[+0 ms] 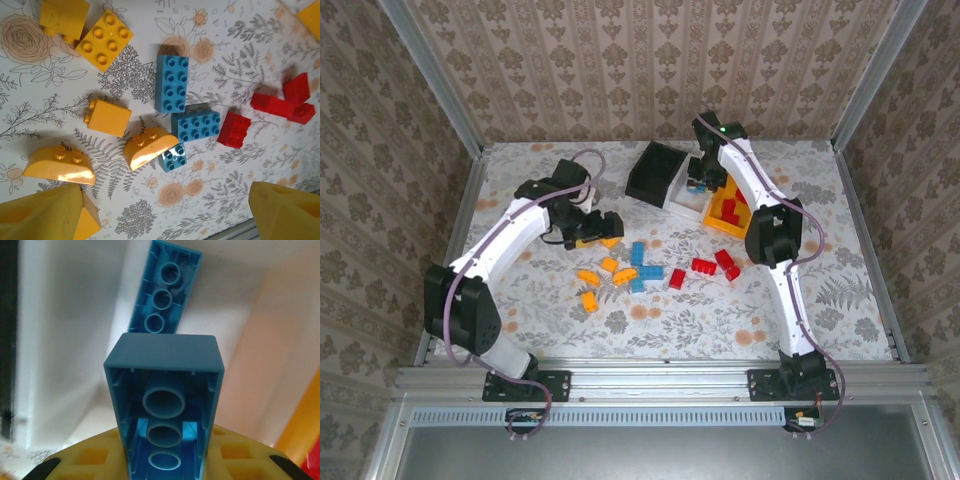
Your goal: Sort the legos into containers by color
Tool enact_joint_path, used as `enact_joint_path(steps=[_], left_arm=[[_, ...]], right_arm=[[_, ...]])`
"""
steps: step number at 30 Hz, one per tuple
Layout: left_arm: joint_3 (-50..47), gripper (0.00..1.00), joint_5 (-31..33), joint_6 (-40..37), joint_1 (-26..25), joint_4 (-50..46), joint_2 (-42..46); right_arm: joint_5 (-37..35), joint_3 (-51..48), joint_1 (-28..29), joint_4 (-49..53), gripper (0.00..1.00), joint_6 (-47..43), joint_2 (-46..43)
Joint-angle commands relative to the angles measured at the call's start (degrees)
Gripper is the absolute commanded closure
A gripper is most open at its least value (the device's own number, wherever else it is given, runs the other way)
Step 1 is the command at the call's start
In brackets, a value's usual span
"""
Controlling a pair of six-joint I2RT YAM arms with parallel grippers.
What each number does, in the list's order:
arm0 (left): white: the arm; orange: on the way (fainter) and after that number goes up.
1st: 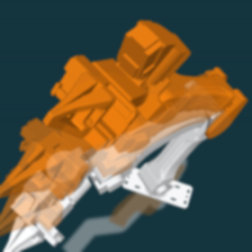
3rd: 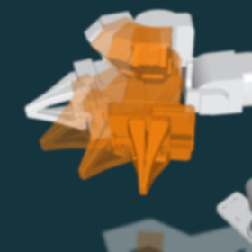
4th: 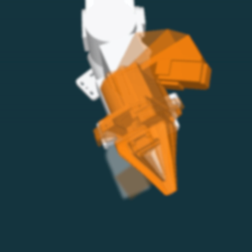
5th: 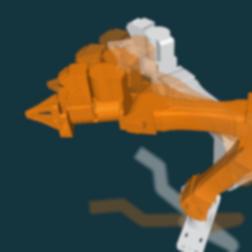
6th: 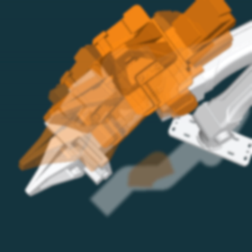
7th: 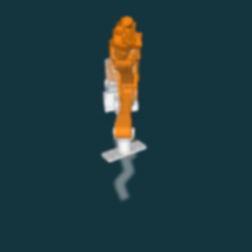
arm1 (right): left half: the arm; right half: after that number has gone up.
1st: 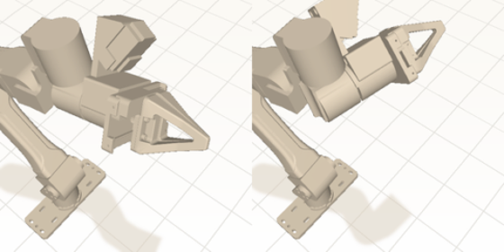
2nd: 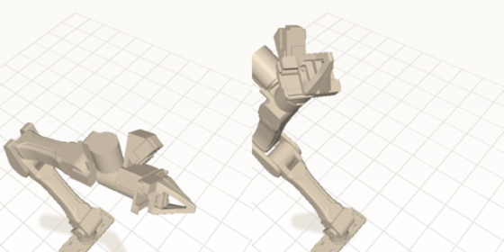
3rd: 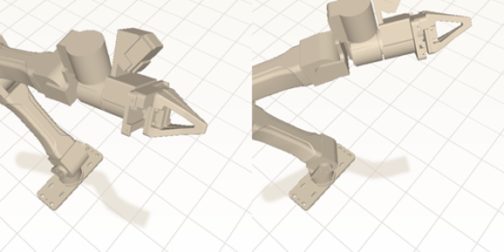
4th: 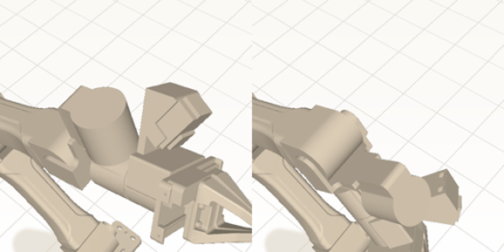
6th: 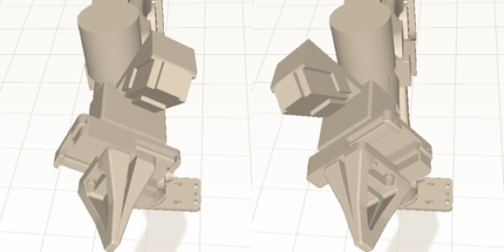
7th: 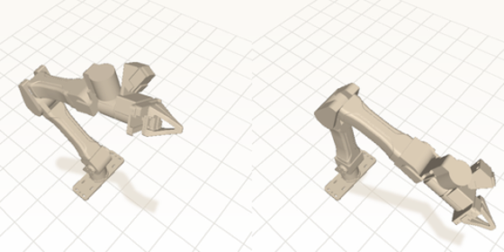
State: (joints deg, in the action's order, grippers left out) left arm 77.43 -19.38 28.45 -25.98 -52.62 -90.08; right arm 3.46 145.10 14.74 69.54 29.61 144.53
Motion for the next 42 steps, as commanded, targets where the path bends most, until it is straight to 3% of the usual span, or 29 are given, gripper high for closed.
enact_joint_path(steps=[1,4,8,19,25,28,37,42], left_arm=[[2.2,0.12,2.8,-2.2,-1.7,-4.1,-1.2],[2.4,0.12,2.9,-2.1,-2.0,-4.4,-1.7],[2.7,0.12,2.9,-2.2,-2.0,-4.3,-2.5],[4.9,0.12,1.4,-3.1,-2.1,-3.6,-6.5],[8.0,0.13,0.4,-5.0,-2.2,-4.1,-10.7],[9.6,0.15,0.2,-6.4,-2.4,-4.5,-13.0],[19.0,0.19,4.8,-12.2,-7.9,-10.1,-23.1],[23.2,0.22,5.2,-12.3,-10.2,-11.5,-28.3]], right_arm=[[1.3,2.4,-0.7,2.8,0.67,0.4,1.7],[1.7,2.4,-0.8,2.5,0.55,0.9,2.1],[2.3,2.4,-0.8,2.8,0.47,1.4,2.2],[5.3,3.4,-1.0,0.3,0.44,4.4,-3.6],[5.3,2.2,-0.9,4.3,0.43,4.0,-9.4],[4.2,-3.8,-0.3,5.6,0.42,2.9,-14.1],[4.8,-41.9,0.7,-8.6,0.41,5.8,-34.4],[5.2,-51.9,0.8,-11.0,0.41,5.8,-38.3]])
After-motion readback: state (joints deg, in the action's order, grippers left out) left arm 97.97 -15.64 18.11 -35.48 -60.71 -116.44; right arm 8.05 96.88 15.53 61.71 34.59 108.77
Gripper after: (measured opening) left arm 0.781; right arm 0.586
